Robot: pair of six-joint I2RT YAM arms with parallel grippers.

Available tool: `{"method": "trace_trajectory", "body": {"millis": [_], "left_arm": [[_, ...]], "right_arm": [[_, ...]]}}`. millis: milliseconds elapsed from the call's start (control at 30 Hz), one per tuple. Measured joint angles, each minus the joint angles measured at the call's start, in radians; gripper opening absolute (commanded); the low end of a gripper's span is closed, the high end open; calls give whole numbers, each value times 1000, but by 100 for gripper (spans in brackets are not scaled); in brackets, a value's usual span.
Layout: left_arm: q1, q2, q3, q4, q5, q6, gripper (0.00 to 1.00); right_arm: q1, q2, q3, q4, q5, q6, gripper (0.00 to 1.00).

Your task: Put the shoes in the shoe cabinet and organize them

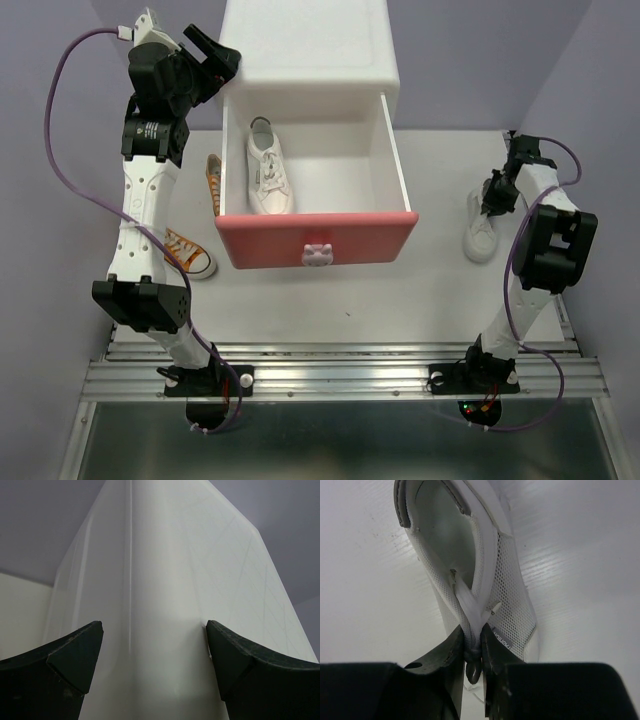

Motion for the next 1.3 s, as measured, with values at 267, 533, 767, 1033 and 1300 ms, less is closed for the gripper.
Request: {"method": "trace_trajectory", "body": {"millis": [267,533,767,1033,1300], "left_arm": [[0,4,6,-5,0,0,93],[0,4,5,-5,1,-8,93],[0,7,5,-5,3,-16,93],[0,27,32,-19,15,-15,93],[0,35,47,-32,19,-15,93]], "right_arm": [[0,-43,3,21,3,42,1],[0,-261,151,56,-61,68,1],[0,-363,389,168,-247,168,1],[31,-345,527,531,-544,516,1],[299,-112,937,767,-603,741,1]]}}
